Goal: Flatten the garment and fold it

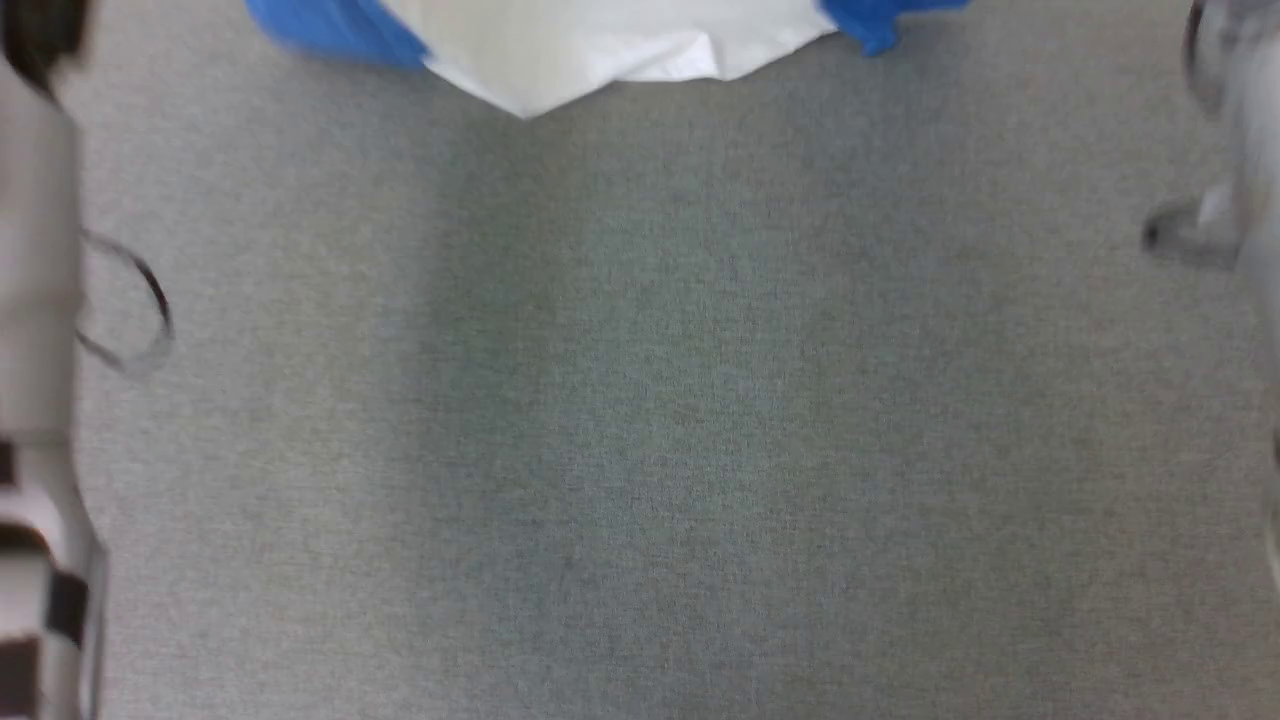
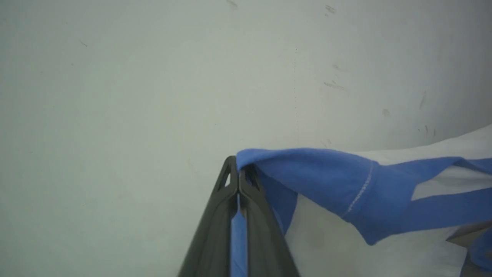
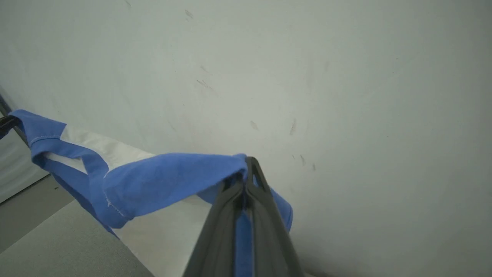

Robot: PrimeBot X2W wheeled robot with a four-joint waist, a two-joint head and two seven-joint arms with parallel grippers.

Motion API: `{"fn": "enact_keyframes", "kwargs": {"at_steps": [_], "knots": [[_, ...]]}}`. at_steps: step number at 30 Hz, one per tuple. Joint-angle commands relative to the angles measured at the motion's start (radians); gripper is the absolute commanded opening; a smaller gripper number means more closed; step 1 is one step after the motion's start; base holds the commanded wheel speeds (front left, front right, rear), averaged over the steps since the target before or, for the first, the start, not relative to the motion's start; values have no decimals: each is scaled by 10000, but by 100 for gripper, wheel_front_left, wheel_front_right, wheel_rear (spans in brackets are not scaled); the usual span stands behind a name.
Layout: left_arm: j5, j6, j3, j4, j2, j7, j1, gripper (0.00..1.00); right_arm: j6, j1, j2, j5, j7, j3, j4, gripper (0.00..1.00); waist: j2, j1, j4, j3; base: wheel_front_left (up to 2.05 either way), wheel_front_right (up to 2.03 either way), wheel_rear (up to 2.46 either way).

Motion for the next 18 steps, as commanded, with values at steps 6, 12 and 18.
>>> {"fn": "enact_keyframes", "kwargs": {"at_steps": [6, 12, 18], "knots": [[-745, 184, 147, -1213, -78, 417, 2983, 0, -9, 3534, -713, 1625, 168, 137, -1888, 0, 0, 0, 150, -1559, 0, 0, 0], [-1477, 1005, 268, -3755, -321, 1312, 7068, 0, -9, 7672, -1217, 1709, 654, -132, -4060, 0, 0, 0, 149, -2468, 0, 0, 0], [-2010, 2089, 344, -5637, -506, 2344, 10740, 0, -9, 11064, -1165, 951, 1551, -894, -5356, 0, 0, 0, 242, -2975, 0, 0, 0]]}}
